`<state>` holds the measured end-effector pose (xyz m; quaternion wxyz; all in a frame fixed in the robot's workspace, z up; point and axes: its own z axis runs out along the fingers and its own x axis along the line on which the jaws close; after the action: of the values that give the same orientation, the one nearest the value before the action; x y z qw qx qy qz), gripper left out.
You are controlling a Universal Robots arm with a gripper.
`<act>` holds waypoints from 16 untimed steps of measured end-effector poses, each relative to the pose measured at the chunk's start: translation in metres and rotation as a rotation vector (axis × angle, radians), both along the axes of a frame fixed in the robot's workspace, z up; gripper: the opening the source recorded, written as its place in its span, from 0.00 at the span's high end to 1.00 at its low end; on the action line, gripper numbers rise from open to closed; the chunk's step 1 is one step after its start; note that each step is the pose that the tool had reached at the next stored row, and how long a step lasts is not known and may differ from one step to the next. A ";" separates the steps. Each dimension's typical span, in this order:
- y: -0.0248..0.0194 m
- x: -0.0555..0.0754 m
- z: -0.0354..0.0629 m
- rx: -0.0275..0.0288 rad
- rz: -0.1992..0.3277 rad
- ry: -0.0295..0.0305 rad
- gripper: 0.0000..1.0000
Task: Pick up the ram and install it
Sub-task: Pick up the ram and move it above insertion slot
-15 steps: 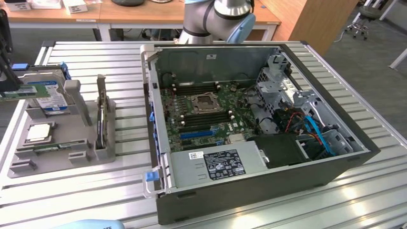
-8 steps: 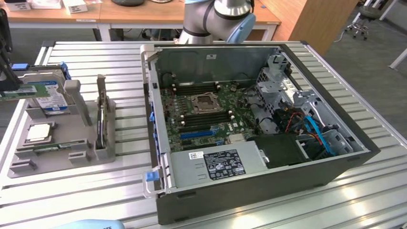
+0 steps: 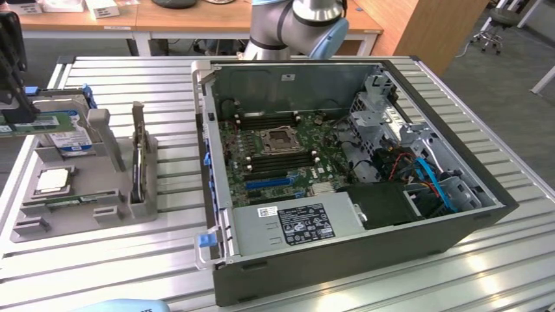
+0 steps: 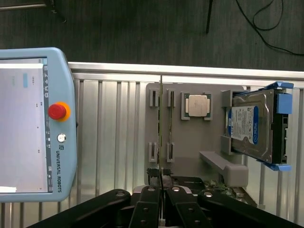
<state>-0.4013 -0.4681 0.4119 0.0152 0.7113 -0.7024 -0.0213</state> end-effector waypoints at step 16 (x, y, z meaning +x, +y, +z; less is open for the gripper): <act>0.0000 0.039 0.0000 0.0000 0.000 0.0000 0.88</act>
<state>-0.3621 -0.4681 0.4119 0.0152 0.7113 -0.7024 -0.0213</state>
